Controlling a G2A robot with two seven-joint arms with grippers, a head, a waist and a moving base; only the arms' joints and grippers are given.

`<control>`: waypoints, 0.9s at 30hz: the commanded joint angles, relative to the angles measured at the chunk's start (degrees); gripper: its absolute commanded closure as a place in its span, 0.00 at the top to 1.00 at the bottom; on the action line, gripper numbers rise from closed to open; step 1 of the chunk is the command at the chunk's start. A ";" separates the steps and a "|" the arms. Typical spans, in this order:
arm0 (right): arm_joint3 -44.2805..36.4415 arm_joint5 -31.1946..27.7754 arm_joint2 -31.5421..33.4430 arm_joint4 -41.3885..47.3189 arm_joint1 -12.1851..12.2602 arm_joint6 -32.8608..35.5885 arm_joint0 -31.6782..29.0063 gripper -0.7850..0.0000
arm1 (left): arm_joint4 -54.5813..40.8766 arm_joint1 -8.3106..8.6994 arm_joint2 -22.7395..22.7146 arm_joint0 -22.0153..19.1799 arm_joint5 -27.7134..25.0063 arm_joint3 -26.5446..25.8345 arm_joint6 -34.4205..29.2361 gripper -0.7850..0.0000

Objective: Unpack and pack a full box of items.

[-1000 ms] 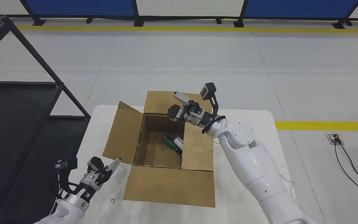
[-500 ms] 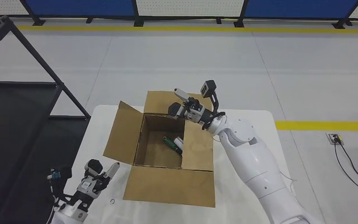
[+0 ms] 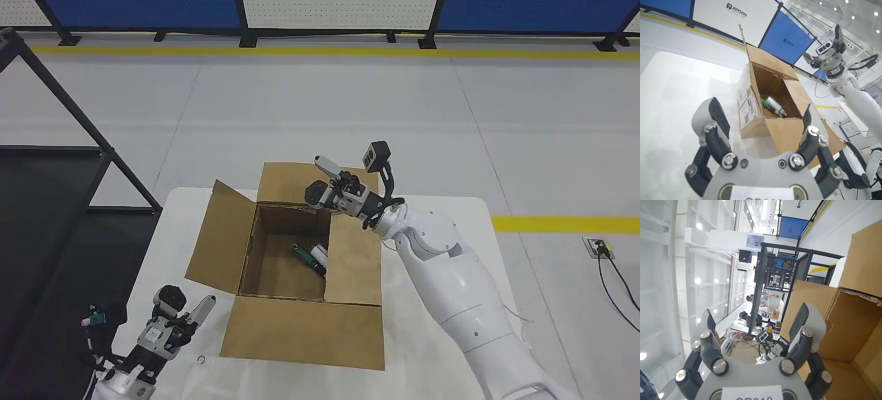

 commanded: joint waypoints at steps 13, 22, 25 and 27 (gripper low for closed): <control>-13.10 -3.34 8.37 -0.12 3.14 6.48 -9.84 1.00 | -4.69 -0.32 -0.11 -1.69 3.82 -7.80 -0.69 1.00; -28.04 -1.26 18.03 -4.85 6.65 12.13 -22.04 1.00 | -8.92 -0.23 1.96 -3.94 8.70 -14.20 -9.75 1.00; -33.29 -1.11 21.71 -5.14 7.71 14.29 -27.09 1.00 | -8.36 -0.16 6.11 -8.85 12.09 -13.29 -14.61 1.00; -36.24 -1.44 24.43 -3.85 8.31 15.42 -30.55 1.00 | -7.16 -0.28 9.85 -12.95 15.45 -11.53 -16.52 1.00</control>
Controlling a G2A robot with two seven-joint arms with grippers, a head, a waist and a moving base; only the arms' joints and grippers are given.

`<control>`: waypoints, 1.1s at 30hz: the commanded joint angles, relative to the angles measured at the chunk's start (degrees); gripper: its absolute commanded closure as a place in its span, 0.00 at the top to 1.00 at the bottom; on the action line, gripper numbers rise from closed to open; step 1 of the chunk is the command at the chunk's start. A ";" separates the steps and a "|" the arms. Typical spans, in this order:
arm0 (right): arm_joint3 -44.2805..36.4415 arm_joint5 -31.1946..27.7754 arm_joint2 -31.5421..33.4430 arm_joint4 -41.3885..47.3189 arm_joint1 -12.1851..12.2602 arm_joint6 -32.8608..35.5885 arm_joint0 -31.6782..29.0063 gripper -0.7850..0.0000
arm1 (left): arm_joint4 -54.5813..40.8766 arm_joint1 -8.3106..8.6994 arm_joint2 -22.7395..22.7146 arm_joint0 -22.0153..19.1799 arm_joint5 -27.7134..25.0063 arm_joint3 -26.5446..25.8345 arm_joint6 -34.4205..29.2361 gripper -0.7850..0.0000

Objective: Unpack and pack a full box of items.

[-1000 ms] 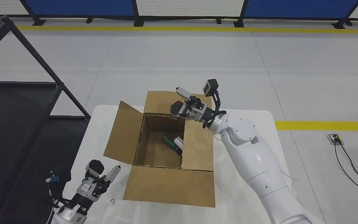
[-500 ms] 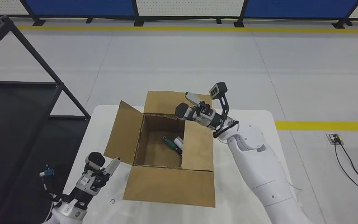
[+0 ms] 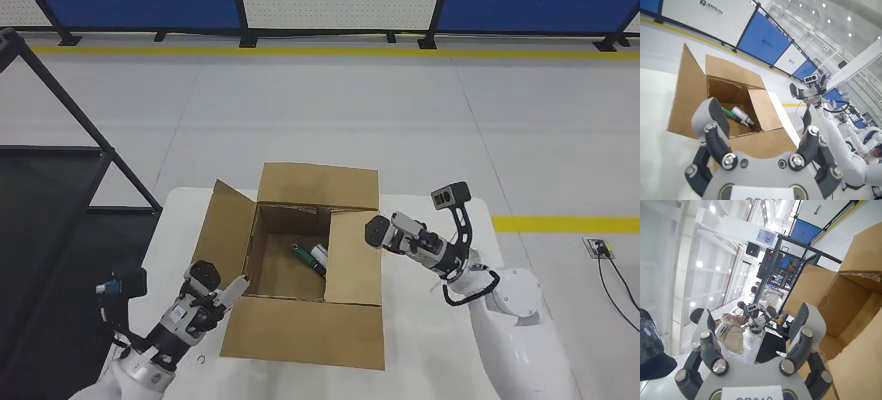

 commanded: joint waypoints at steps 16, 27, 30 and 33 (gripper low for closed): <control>-10.12 -6.02 15.71 10.96 2.95 3.61 -22.15 1.00 | -2.12 -4.52 30.16 -30.25 22.40 24.93 -5.32 1.00; -10.04 -6.24 16.01 10.84 2.99 2.87 -22.39 1.00 | -3.90 -4.87 30.56 -31.09 23.07 26.55 -5.23 1.00; -11.54 -5.79 15.54 11.00 3.13 1.93 -22.86 1.00 | -6.37 -5.17 30.73 -32.44 21.48 29.59 -6.73 1.00; -11.77 -5.84 15.73 11.05 3.44 2.78 -23.41 1.00 | -7.90 -5.60 32.04 -34.37 20.11 32.10 -8.62 1.00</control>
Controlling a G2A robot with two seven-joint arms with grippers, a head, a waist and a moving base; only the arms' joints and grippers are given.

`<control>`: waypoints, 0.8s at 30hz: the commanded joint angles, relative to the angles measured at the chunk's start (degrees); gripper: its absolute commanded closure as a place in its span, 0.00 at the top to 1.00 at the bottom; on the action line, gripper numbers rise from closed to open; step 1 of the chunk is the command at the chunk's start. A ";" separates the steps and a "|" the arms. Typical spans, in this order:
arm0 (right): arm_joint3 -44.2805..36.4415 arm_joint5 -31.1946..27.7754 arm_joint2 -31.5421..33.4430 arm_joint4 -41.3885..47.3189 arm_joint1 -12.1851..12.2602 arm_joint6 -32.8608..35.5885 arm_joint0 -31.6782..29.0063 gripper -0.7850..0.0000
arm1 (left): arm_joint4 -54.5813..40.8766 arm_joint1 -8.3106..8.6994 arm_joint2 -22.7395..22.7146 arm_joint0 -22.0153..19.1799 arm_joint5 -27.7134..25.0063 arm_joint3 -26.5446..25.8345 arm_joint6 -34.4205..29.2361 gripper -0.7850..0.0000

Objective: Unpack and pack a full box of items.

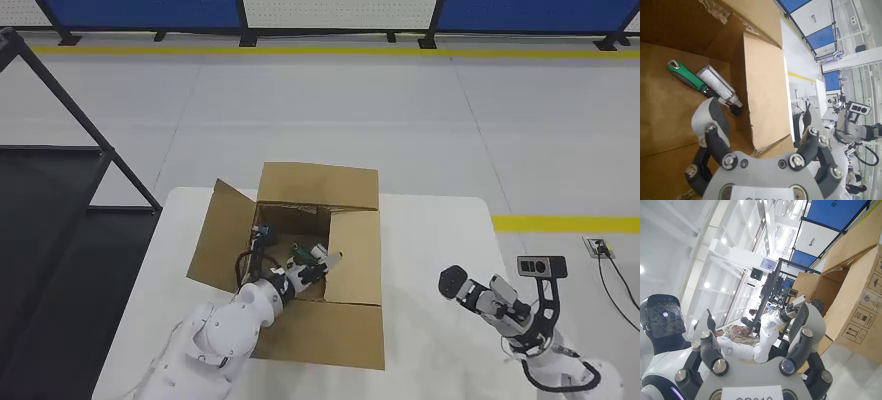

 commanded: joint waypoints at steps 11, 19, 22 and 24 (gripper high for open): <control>0.94 -2.28 2.93 1.83 1.22 1.97 -2.85 1.00 | -8.04 -2.13 4.79 -8.03 -8.00 11.23 -5.12 1.00; 1.20 -3.13 2.86 3.18 1.80 2.36 -3.01 1.00 | -10.15 -2.29 4.04 -8.26 -10.27 6.20 -6.65 1.00; 1.18 -3.23 2.52 3.16 2.03 2.80 -2.78 1.00 | -9.10 -2.19 3.71 -7.47 -10.29 3.47 -6.08 1.00; 1.10 -3.22 2.12 3.29 2.18 3.42 -2.70 1.00 | -8.46 -2.23 3.75 -7.25 -10.12 2.29 -5.35 1.00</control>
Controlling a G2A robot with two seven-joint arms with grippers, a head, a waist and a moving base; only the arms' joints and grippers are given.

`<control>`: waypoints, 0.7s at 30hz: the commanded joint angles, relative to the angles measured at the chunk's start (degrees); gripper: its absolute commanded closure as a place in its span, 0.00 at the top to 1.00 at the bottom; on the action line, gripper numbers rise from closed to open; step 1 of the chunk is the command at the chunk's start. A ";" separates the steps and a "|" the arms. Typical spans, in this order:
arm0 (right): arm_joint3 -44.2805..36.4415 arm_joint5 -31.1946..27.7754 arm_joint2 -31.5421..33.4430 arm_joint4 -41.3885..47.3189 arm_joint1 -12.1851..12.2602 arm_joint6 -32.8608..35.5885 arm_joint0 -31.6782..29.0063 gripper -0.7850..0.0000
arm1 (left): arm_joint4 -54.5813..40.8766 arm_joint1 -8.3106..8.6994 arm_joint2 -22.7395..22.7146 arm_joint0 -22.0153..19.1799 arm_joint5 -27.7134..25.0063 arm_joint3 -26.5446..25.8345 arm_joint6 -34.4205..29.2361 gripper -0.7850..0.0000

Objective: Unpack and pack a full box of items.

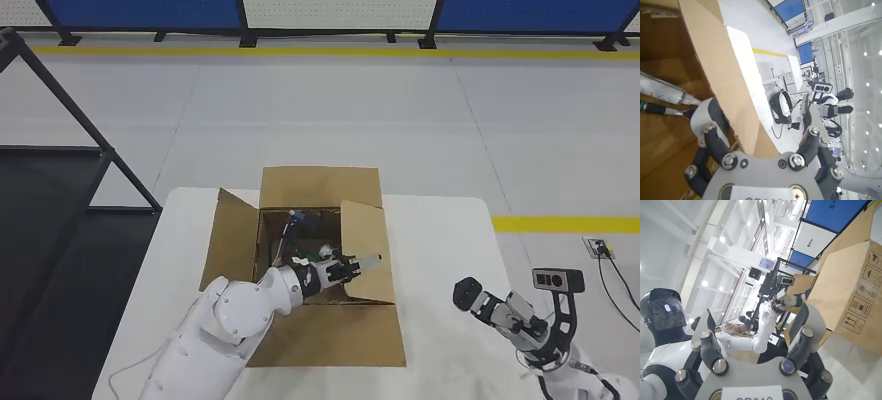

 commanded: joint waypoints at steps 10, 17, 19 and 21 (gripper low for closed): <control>-0.69 0.47 -0.92 -0.28 1.15 7.84 -1.20 1.00 | 1.26 -2.97 7.40 -6.44 2.13 2.50 8.16 1.00; -0.69 0.47 -0.92 -0.28 1.15 7.84 -1.20 1.00 | -1.94 -6.85 14.57 -14.71 1.62 10.46 11.19 1.00; -0.87 0.59 -0.93 -0.56 1.15 6.88 -1.29 1.00 | -3.00 -8.20 16.69 -17.06 1.30 13.09 12.05 1.00; -1.60 0.28 -1.30 -1.26 1.15 4.32 -1.56 1.00 | -4.08 -9.59 18.71 -19.22 0.79 15.79 12.65 1.00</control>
